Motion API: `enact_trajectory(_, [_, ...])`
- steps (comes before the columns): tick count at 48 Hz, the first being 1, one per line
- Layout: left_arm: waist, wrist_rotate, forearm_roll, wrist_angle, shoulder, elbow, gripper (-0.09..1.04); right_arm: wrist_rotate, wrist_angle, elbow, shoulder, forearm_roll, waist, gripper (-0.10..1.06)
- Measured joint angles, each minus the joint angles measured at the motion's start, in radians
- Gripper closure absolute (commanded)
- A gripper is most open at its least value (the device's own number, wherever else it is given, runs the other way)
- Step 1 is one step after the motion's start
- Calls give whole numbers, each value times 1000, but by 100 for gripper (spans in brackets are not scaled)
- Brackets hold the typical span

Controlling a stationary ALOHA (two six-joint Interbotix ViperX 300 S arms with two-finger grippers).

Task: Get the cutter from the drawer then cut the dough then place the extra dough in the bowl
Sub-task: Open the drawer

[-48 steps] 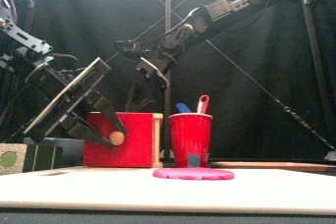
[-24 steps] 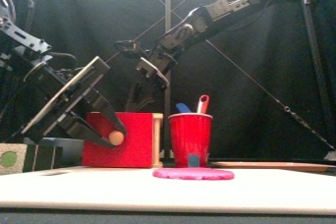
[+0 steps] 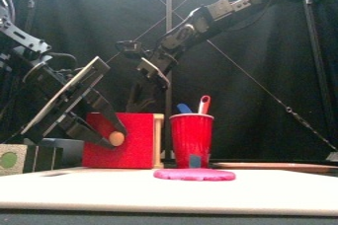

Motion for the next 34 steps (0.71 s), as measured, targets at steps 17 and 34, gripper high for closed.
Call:
enact_trajectory(17, [0, 3, 17, -2, 0, 5, 25, 0, 0, 0, 0, 0, 2, 92])
enact_trajectory(34, [-5, 6, 38, 2, 0, 5, 16, 0, 0, 0, 2, 0, 0, 92])
